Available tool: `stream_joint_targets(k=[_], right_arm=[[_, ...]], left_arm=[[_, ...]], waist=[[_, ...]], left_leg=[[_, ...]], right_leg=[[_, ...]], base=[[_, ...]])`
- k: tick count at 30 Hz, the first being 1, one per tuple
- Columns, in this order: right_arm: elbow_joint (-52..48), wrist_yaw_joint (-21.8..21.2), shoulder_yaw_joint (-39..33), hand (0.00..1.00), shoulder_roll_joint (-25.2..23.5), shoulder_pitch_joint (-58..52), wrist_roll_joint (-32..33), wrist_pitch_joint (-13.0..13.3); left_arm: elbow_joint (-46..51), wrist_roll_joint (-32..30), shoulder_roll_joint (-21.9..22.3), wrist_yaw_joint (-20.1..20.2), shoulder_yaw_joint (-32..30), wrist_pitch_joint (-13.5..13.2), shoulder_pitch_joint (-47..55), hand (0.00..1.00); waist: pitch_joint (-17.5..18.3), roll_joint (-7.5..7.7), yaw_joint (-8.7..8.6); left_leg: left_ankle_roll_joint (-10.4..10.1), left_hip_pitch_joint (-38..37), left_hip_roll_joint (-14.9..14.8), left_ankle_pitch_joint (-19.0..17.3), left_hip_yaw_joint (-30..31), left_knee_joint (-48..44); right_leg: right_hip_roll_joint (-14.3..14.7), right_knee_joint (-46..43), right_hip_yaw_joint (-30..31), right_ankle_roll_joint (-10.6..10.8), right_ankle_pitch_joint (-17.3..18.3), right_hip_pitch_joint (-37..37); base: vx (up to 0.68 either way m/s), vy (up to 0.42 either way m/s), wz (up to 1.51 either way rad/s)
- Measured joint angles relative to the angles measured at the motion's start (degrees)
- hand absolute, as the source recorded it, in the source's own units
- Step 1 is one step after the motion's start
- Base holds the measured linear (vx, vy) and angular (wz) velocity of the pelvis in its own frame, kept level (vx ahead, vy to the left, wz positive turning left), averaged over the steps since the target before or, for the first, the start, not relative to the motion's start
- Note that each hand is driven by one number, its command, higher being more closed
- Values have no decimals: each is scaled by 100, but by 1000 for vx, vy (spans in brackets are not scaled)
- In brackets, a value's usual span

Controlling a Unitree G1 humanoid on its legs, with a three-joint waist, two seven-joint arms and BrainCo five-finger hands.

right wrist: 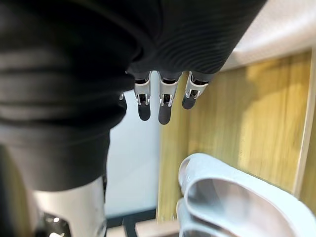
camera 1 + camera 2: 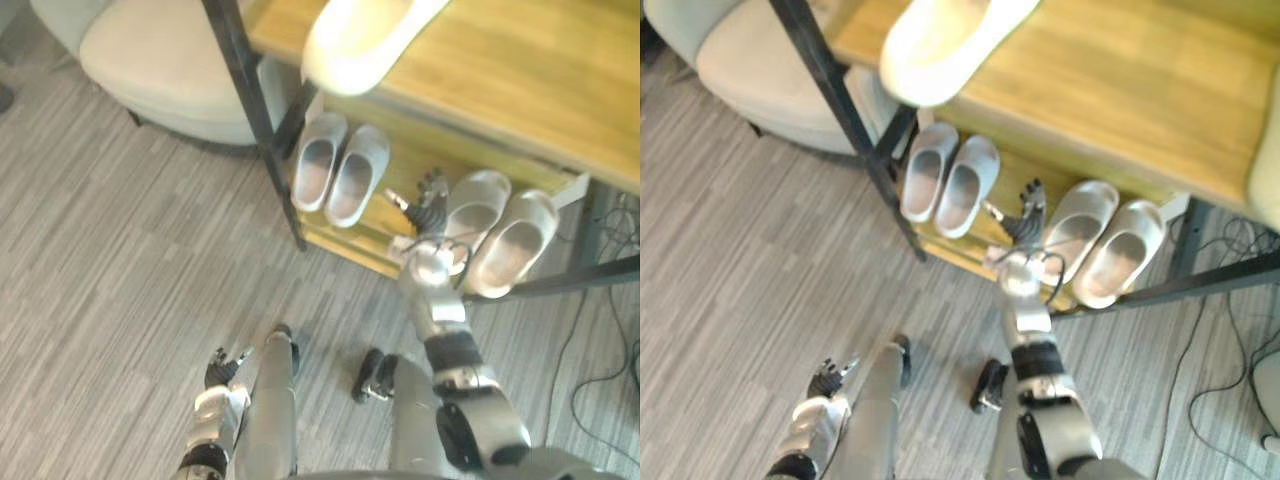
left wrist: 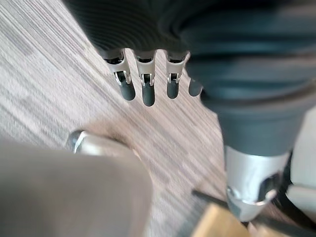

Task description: Organize the slippers on the shoe rack

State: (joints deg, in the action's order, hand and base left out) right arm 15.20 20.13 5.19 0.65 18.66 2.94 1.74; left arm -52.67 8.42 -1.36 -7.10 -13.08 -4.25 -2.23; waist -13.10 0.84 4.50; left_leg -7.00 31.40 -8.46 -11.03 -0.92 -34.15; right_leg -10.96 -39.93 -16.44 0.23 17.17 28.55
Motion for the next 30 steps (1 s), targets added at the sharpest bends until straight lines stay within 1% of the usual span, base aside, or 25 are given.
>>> stream_joint_targets(k=[1,2,4,6,7,9,11,13,14,17,22,24,26,28,30], right_arm=[[-111,-125,95,0,-7,-335,-131,4],[-135,-248,198,0,-1,-662,-310,8],[-146,-444,199,0,6,-1131,-425,11],[-98,-657,167,0,62,-1727,-582,29],[4,-734,137,0,74,-1901,-759,35],[647,-914,21,0,169,-2161,-979,53],[1360,-1020,-163,0,260,-2195,-1038,45],[2099,-1067,-322,0,377,-2230,-1278,43],[2385,-1079,-369,0,430,-2241,-1415,41],[3126,-1080,-572,0,446,-2294,-1434,38],[3769,-1103,-715,0,415,-2331,-1547,41],[3952,-1098,-897,0,438,-2300,-1645,52],[4085,-1052,-1045,0,439,-2237,-1596,6],[4109,-1007,-1196,0,418,-2231,-1574,-11],[4109,-969,-1305,0,413,-2231,-1566,-9]], left_arm=[[-24,-58,-17,16,108,-1,95,0],[-40,-127,-30,34,206,-5,172,0],[-86,-225,-54,86,418,-7,255,0],[-190,-357,-114,121,772,-4,298,0],[-266,-421,-130,148,873,-6,300,0],[-477,-559,-202,236,1206,-2,308,0],[-539,-719,-207,282,1483,0,293,0],[-544,-884,-231,356,1756,-3,287,0],[-544,-955,-247,380,1839,-5,280,0],[-545,-1105,-306,391,2156,-12,179,0],[-480,-1324,-443,385,2798,-29,-49,0],[40,-1391,-521,378,3476,-47,-31,0],[133,-1533,-457,388,3888,-158,-125,0],[129,-1641,-374,396,4297,-169,-230,0],[214,-1732,-322,393,4759,-176,-375,0]], waist=[[111,9,-34],[209,10,-111],[398,31,-131],[598,51,-142],[659,64,-180],[857,76,-280],[892,28,-367],[902,3,-451],[905,0,-453],[931,-46,-458],[966,-124,-501],[976,-169,-499],[982,-186,-500],[977,-194,-504],[974,-183,-532]], left_leg=[[28,-233,5,35,-82,204],[48,-520,7,73,-187,449],[79,-830,13,137,-333,760],[91,-1233,31,252,-488,1234],[90,-1385,59,328,-517,1453],[111,-1793,139,592,-626,2129],[118,-2047,162,720,-650,2484],[124,-2267,186,759,-702,2669],[123,-2377,193,761,-752,2735],[123,-2591,215,763,-813,2841],[116,-2789,227,1006,-804,3213],[123,-2889,255,1131,-784,3385],[156,-2976,273,1224,-786,3546],[175,-3016,283,1262,-796,3639],[148,-3079,305,1288,-816,3723]], right_leg=[[13,243,20,49,-74,-209],[24,528,27,100,-160,-484],[51,875,67,167,-274,-756],[106,1398,114,244,-466,-1099],[122,1603,120,268,-540,-1231],[178,2200,143,316,-806,-1537],[249,2670,144,365,-1030,-1830],[295,3039,163,413,-1191,-2109],[306,3145,194,425,-1231,-2204],[343,3466,252,457,-1372,-2490],[416,3756,272,417,-1561,-2630],[454,3837,271,390,-1649,-2668],[462,3904,292,388,-1678,-2675],[479,4023,333,442,-1746,-2705],[483,4135,398,428,-1837,-2756]], base=[[124,70,-18],[143,79,-14],[130,63,-15],[190,77,-20],[203,75,-12],[160,49,-13],[151,46,-13],[107,42,-10],[104,53,-16],[52,29,-11],[-29,-8,-3],[-103,2,0],[-122,6,-2],[-88,14,-7],[-90,25,-8]])
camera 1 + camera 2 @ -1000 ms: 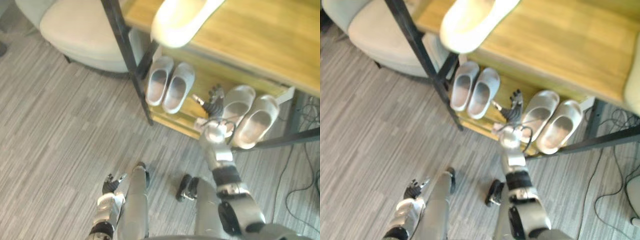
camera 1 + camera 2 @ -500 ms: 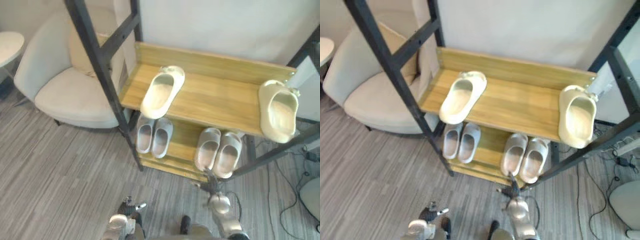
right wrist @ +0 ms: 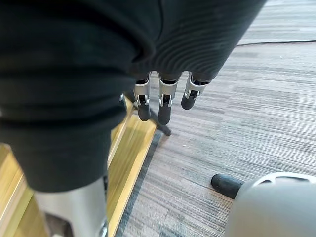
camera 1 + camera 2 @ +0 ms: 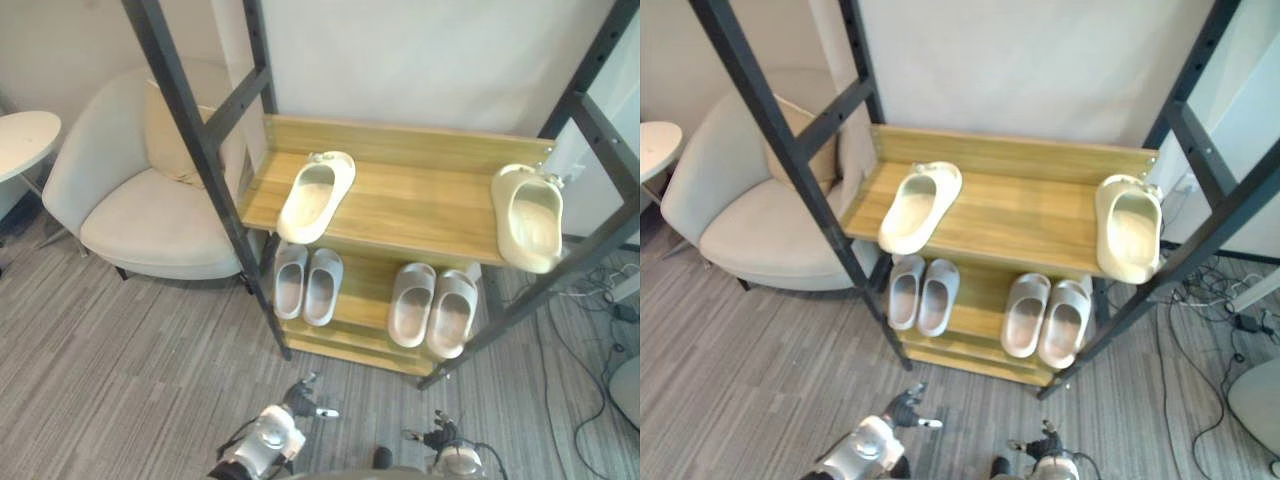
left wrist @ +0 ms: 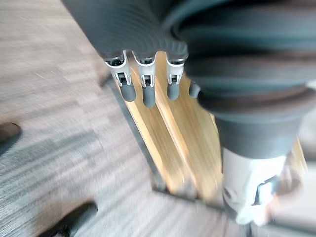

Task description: Organize the slippers on the shoe rack

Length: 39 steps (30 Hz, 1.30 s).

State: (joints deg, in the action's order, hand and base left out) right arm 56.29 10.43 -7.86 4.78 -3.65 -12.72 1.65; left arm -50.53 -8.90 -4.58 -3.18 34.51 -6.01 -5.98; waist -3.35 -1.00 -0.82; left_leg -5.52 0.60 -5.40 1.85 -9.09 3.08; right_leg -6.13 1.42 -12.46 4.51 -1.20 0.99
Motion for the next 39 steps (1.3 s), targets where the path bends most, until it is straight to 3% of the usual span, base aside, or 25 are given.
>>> stream_joint_targets(k=[4,9,13,18,29,35,39], right_arm=[[0,147,-161,0,1,-53,31,3],[98,190,-272,0,26,-112,35,13],[99,199,-265,0,45,-131,34,12],[98,204,-181,0,48,-121,34,12],[92,183,-93,0,220,-112,36,4],[91,139,-113,0,222,-98,37,-2],[90,126,-186,0,218,-86,36,-3]], left_arm=[[1275,61,-169,-7,711,-111,-56,0],[3015,829,-183,10,1095,-419,-143,0],[3879,1210,-208,-109,953,-500,-568,0],[4651,1510,-404,-582,256,-601,-1330,0],[4715,1338,-1059,-1175,-894,-678,-2334,0],[3663,1346,-1638,-1325,-1425,-661,-3041,0],[2943,1355,-2044,-1354,-1468,-596,-3481,0]], waist=[[20,-4,-21],[130,-57,-23],[210,-108,-32],[216,-108,-55],[216,-106,-199],[216,-134,-276],[202,-150,-288]], left_leg=[[4,-79,41,-4,9,91],[-6,-150,74,19,38,197],[33,-172,86,48,47,226],[44,-272,87,40,43,271],[46,-215,92,9,-74,265],[48,-56,91,13,-80,233],[47,-43,98,11,-79,243]], right_leg=[[-7,93,57,-6,-46,-42],[-9,172,71,20,-63,-89],[-1,223,74,7,-116,-132],[14,284,74,-4,-129,-259],[1,306,176,-13,-154,-84],[5,317,175,-11,-191,68],[3,317,177,-11,-191,84]], base=[[-42,16,-8],[40,0,-2],[85,-5,1],[70,-8,-4],[-28,-2,-7],[4,-4,-1],[10,-3,0]])
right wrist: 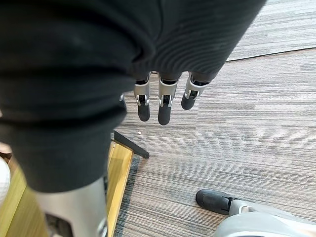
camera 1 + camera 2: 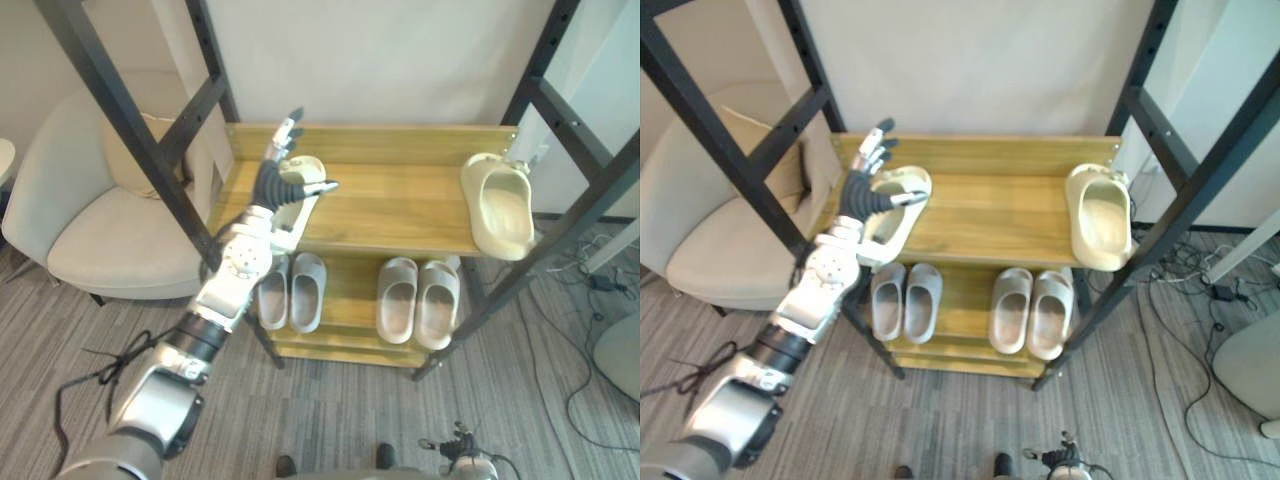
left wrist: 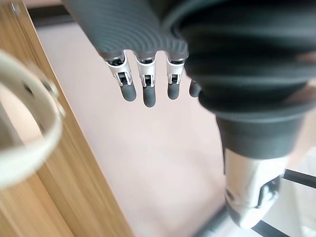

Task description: Organize the slippers on the shoe rack

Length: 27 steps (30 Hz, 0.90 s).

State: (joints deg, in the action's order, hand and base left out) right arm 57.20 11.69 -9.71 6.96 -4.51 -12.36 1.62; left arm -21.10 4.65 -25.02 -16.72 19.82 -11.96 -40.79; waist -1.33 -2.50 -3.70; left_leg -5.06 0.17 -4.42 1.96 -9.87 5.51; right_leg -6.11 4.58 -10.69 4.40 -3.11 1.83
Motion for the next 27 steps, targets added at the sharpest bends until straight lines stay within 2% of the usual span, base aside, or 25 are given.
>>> stream_joint_targets(k=[8,13,27], right_arm=[[-30,-47,-142,0,-26,106,0,1],[-317,-47,-159,0,-73,2,2,0],[-700,-62,-241,0,-238,-106,125,14]], left_arm=[[-548,-5,-387,-1,-26,153,-736,0],[-549,-19,-400,74,3,166,-1178,0],[-778,-802,-477,241,325,324,-1651,0]], waist=[[-189,-178,5],[-266,-178,23],[-283,-193,86]], left_leg=[[3,270,0,1,-41,-73],[22,321,-5,-11,-141,-89],[46,388,-9,-32,-225,-194]], right_leg=[[-13,-113,100,-2,-1,262],[-17,-256,232,-8,23,432],[-67,-518,337,-5,76,627]], base=[[-1,-4,-3],[-11,-1,-9],[-9,-2,-4]])
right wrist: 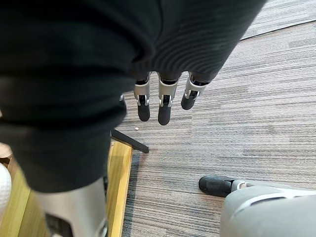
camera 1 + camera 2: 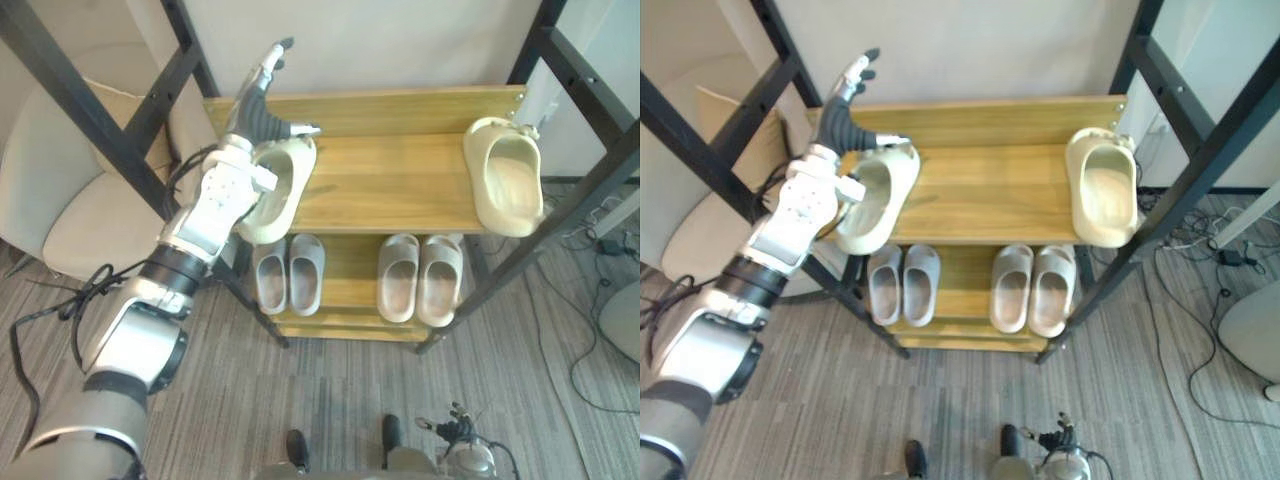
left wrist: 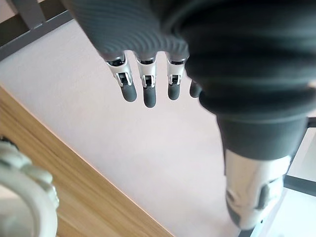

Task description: Organize the slippers on the shoe rack

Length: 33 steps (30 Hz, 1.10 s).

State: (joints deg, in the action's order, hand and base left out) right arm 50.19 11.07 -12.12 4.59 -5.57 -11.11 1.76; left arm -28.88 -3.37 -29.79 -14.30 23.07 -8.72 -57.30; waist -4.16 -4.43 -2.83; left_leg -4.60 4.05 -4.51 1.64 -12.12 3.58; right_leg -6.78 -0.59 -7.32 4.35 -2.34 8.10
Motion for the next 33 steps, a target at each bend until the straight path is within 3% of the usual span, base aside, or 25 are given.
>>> stream_joint_targets(k=[33], right_arm=[[-223,-146,-70,0,32,-170,-1,48]], left_arm=[[-758,-1240,-249,122,-307,292,189,0]], waist=[[-65,26,70]], left_leg=[[16,184,-15,-23,-146,-69]], right_leg=[[-14,-68,58,5,3,208]], base=[[0,0,-1]])
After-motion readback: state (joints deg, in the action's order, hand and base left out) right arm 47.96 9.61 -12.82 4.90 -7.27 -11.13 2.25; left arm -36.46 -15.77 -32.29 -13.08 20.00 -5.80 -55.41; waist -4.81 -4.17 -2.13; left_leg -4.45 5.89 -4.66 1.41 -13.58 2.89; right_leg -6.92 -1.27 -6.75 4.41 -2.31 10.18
